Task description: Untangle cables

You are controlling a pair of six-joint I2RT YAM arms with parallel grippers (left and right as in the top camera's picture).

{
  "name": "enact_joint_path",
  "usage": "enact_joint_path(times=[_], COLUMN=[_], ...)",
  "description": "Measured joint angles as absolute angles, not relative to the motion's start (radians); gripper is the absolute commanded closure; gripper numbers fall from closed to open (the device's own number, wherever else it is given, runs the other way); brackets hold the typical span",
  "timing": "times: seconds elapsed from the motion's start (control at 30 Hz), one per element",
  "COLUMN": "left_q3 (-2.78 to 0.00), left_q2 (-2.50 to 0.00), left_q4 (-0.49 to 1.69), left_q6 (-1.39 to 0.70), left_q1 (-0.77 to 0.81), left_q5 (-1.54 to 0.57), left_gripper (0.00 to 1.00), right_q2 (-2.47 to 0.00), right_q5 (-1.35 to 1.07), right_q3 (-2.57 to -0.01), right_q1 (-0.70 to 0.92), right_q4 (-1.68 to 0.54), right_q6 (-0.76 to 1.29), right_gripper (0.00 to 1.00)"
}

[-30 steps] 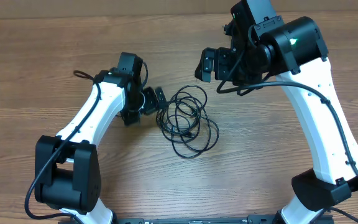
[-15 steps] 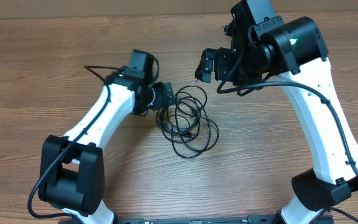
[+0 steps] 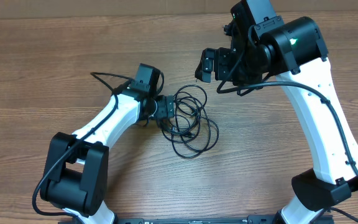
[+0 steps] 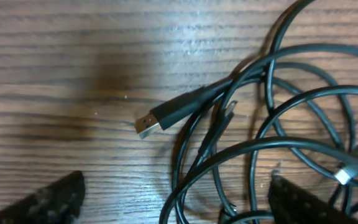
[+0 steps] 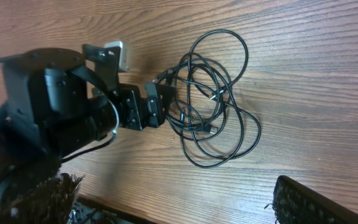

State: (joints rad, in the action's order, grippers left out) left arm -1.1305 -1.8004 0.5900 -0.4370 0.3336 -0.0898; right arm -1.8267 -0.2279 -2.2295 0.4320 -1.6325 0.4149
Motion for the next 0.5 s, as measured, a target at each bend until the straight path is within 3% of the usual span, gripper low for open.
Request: enact_joint_path(times=[0.27,0.5], left_q3=[-1.106,-1.105], left_q2=[-1.800,-1.800], left_q4=[0.572,0.563], left_q6=[-0.426,-0.422], left_q1=[0.334,0.334], left_q5=[-0.094,-0.094], left_gripper=[0.40,0.40], right_q2=[-1.827,-1.827], right_q5=[-0.228,-0.228], right_q3=[-2.230,-2.230], right_q1=[0.432,0.432], right_q4=[-1.632,-1.631], right_q6=[0.414,0.414], right_gripper=[0.00,0.00])
